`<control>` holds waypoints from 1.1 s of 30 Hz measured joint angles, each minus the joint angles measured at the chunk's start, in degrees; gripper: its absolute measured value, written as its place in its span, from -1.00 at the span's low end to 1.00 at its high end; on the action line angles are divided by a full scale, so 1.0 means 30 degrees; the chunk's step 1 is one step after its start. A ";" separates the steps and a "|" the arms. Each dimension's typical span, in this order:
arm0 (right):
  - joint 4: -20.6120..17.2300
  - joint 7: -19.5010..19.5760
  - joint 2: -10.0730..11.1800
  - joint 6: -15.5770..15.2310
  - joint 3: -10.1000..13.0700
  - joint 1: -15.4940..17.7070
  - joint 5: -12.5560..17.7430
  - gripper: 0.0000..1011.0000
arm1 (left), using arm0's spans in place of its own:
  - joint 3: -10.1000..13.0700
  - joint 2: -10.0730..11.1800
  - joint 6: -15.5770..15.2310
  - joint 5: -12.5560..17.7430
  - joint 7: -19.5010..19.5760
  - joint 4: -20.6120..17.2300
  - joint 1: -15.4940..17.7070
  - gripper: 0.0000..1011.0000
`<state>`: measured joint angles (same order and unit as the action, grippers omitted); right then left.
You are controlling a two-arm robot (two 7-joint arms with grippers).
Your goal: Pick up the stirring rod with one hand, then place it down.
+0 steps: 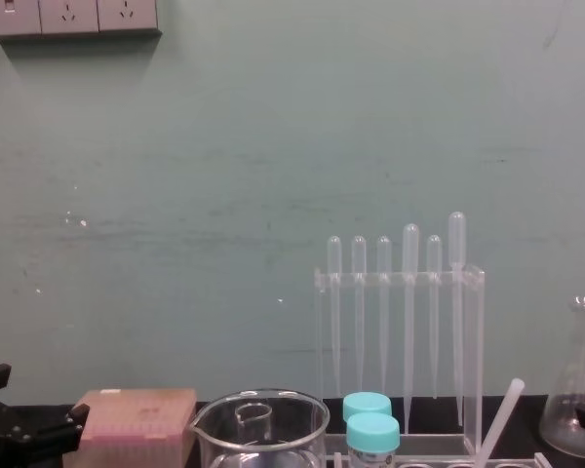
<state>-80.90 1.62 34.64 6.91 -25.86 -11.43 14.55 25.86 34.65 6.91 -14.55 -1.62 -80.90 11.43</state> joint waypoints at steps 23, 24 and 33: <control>-0.1186 -0.2888 0.0919 -0.0335 0.1004 0.1078 0.2012 0.98 | 0.0000 0.0000 0.0000 -0.0001 0.0000 0.0000 0.0000 0.98; -0.1559 -0.3427 0.1162 -0.0461 0.1200 0.1395 0.2466 0.98 | 0.0000 0.0000 0.0000 -0.0001 -0.0001 0.0000 0.0001 0.98; -0.3283 -0.6570 0.2710 -0.0449 0.2171 0.2999 0.4459 0.98 | 0.0000 0.0000 0.0000 -0.0001 0.0000 0.0000 0.0000 0.98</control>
<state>-90.75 -18.09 42.77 5.56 -19.35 -2.44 27.93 25.86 34.65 6.91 -14.55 -1.62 -80.90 11.43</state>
